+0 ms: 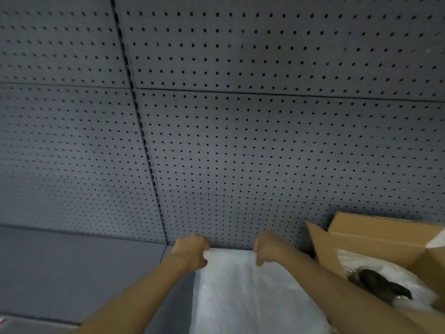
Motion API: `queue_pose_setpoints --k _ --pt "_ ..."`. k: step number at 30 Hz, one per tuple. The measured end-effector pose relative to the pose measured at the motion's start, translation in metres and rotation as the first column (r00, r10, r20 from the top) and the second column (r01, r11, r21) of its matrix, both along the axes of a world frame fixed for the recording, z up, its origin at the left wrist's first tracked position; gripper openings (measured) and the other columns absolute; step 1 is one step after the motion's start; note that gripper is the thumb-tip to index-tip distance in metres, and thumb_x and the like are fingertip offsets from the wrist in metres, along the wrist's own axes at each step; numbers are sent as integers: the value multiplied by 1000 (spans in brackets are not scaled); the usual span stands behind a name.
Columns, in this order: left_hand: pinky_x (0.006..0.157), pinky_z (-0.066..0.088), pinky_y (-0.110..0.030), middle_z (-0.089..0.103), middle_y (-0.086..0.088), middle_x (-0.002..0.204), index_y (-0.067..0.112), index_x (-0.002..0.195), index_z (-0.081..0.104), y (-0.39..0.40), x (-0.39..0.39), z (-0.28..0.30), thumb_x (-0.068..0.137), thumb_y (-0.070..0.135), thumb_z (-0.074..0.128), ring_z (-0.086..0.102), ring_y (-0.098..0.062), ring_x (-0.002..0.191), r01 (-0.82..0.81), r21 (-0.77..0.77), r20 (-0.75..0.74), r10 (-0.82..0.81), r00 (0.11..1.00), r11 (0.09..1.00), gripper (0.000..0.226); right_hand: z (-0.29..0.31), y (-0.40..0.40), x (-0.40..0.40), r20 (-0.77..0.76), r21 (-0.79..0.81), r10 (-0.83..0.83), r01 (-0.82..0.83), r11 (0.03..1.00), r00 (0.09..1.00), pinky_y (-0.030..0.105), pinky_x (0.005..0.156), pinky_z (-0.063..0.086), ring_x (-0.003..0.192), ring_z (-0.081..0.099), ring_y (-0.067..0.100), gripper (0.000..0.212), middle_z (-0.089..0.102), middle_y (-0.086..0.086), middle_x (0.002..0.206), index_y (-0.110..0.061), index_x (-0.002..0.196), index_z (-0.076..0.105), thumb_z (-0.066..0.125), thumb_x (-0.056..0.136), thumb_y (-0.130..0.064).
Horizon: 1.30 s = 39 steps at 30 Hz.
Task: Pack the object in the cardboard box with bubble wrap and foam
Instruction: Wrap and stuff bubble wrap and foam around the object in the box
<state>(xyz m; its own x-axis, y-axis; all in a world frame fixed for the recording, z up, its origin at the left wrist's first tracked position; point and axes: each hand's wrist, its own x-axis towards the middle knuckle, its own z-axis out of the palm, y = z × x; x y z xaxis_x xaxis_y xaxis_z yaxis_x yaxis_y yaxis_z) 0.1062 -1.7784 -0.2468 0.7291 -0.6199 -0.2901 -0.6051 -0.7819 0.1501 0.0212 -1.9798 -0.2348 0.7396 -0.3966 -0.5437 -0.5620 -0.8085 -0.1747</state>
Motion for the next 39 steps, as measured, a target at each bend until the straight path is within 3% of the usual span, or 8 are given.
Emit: queue_pose_setpoints --k 5,17,21,26,29,32,36,39 --pt "92 47 -28 58 1 125 23 122 55 18 5 -39 86 26 61 59 -19 111 -49 16 -84 51 995 999 36 -50 15 7 -100 30 -15 18 999 995 34 98 50 117 57 23 65 56 7 132 -9 132 53 78 73 -23" --pt "92 53 -39 59 -5 123 18 124 53 48 36 -133 88 27 57 59 -27 112 31 92 -283 -4 959 995 38 -153 71 14 -308 14 -116 127 992 944 36 102 46 124 53 31 54 50 14 138 -6 137 47 61 85 -12" --pt "86 55 -38 65 -7 112 19 103 60 48 41 -148 85 33 62 63 -27 104 -17 30 -380 27 925 999 23 -166 83 10 -275 -20 -129 129 991 953 37 102 47 123 53 31 51 49 15 137 -8 135 49 57 85 -8" --pt "94 50 -34 59 -15 129 -2 124 57 39 40 -170 84 42 66 59 -30 114 -252 -20 -592 192 783 967 60 -171 91 12 -203 -1 -152 156 988 967 35 103 46 126 49 31 52 43 15 139 -10 135 48 59 84 -9" --pt "77 50 -26 62 -16 120 -1 123 56 30 37 -177 83 34 70 63 -26 98 -428 -31 -692 290 662 903 55 -171 100 13 -171 17 -165 171 985 971 35 104 46 126 49 30 51 45 14 139 -10 134 49 60 85 -9" --pt "82 55 -31 62 -15 121 1 126 54 24 37 -186 78 28 75 63 -26 99 -571 -62 -768 326 551 818 59 -171 107 15 -132 43 -162 169 985 978 32 104 46 126 51 28 49 47 13 138 -10 133 51 60 85 -9" --pt "88 55 -39 56 -6 86 14 83 53 27 40 -177 82 18 70 58 -25 85 -666 -58 -773 389 502 744 17 -168 112 20 -142 173 -182 205 963 973 27 101 46 124 53 25 49 52 12 136 -7 131 53 64 83 -7" --pt "94 52 -39 54 -4 86 24 74 47 40 52 -160 85 16 66 57 -25 86 -676 -71 -773 388 502 734 23 -162 117 25 -134 295 -180 212 932 975 26 100 45 126 50 24 56 49 11 139 -8 135 50 66 82 -2"
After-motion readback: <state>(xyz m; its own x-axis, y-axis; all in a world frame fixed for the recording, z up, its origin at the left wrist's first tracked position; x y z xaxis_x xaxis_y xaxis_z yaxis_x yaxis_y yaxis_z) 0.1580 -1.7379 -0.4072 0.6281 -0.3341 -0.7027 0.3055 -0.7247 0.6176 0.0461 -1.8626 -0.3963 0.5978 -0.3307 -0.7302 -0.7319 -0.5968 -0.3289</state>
